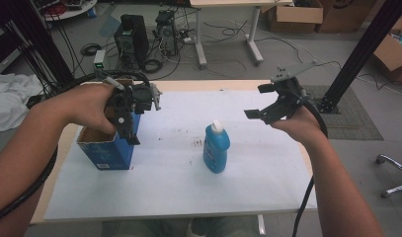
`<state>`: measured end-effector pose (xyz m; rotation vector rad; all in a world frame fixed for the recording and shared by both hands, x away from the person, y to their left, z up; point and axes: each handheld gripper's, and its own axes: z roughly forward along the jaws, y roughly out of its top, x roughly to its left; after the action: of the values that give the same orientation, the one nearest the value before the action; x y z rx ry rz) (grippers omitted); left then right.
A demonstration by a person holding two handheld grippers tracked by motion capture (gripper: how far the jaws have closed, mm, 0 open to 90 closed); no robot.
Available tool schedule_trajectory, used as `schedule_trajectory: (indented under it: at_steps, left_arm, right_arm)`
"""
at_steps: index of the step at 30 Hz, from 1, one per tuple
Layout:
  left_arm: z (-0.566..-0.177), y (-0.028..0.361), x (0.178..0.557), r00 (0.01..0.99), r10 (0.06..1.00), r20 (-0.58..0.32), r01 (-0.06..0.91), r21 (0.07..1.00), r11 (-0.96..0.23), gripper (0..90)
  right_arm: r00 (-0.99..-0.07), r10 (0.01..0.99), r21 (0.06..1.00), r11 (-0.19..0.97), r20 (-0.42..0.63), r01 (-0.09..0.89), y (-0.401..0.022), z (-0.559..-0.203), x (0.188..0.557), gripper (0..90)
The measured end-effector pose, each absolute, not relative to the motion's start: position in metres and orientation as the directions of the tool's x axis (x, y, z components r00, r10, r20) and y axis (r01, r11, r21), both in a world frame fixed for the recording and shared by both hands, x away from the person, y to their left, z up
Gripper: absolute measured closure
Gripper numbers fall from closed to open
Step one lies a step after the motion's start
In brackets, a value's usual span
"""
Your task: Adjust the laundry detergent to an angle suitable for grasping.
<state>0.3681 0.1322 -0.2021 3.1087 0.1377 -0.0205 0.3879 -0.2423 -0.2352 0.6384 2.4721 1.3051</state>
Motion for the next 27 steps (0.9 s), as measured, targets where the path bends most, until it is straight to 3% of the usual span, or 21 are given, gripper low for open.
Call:
schedule_trajectory:
  at_steps: [10,27]
  left_arm:
    - [-0.202,0.131,0.364,0.998,0.065,-0.004,0.065,0.042,-0.997,0.1]
    - [-0.205,0.14,0.366,0.998,0.067,0.0,0.067,0.056,-0.996,0.1]
  right_arm:
    - [-0.765,0.644,0.936,0.257,0.021,0.242,-0.285,-0.269,0.353,0.0]
    - [-0.754,0.653,0.977,0.107,0.071,0.185,-0.26,-0.349,0.275,0.0]
